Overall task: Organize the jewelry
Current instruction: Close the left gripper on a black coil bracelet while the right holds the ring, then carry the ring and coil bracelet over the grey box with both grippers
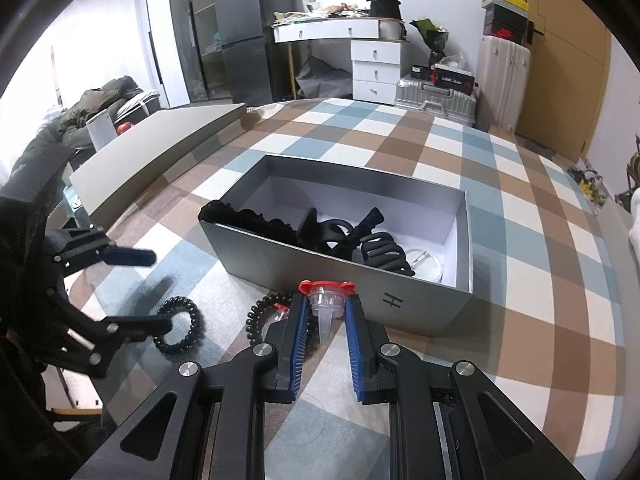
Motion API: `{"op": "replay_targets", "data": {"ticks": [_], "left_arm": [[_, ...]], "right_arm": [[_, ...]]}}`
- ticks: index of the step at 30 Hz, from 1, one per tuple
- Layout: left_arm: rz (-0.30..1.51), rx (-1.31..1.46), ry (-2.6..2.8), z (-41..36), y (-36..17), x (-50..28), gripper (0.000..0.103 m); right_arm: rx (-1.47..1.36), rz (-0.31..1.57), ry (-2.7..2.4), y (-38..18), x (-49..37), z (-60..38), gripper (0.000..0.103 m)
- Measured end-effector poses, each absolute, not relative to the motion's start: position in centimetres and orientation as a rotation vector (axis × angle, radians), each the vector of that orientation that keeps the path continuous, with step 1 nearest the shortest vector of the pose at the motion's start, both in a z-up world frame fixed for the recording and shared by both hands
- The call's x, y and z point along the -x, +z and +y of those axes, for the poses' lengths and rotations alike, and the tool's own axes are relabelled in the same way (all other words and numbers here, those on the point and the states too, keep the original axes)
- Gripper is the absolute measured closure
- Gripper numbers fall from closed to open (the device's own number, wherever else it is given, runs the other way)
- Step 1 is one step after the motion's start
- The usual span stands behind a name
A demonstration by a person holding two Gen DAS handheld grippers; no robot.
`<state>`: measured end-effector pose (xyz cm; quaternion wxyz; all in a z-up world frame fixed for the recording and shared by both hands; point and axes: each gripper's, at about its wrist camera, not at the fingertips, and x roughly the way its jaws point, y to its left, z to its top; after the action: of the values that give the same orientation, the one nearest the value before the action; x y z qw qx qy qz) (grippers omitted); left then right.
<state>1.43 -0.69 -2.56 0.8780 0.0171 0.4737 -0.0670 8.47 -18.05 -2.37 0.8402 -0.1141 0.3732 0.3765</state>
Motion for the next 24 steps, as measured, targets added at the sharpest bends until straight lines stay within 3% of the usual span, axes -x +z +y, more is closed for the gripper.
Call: {"op": "replay_targets", "data": {"ticks": [1, 6, 15, 24], "left_arm": [[0.997, -0.037, -0.142, -0.8, -2.8, -1.5, 0.074], [0.979, -0.074, -0.173, -1.4, -2.9, -1.2, 0.097], [0.898, -0.049, -0.184, -1.2, -1.3, -0.7, 0.098], [0.689, 0.072, -0.138, 0.1, 2.1, -0.1, 0.098]], "right_arm": [[0.24, 0.789, 0.796, -2.4, -8.5, -18.1, 0.085], [0.237, 0.786, 0.794, -2.2, -8.4, -18.1, 0.085], [0.229, 0.78, 0.792, -2.0, -8.5, -18.4, 0.085], [0.137, 0.707, 0.785, -0.6, -8.8, -20.0, 0.085]]}}
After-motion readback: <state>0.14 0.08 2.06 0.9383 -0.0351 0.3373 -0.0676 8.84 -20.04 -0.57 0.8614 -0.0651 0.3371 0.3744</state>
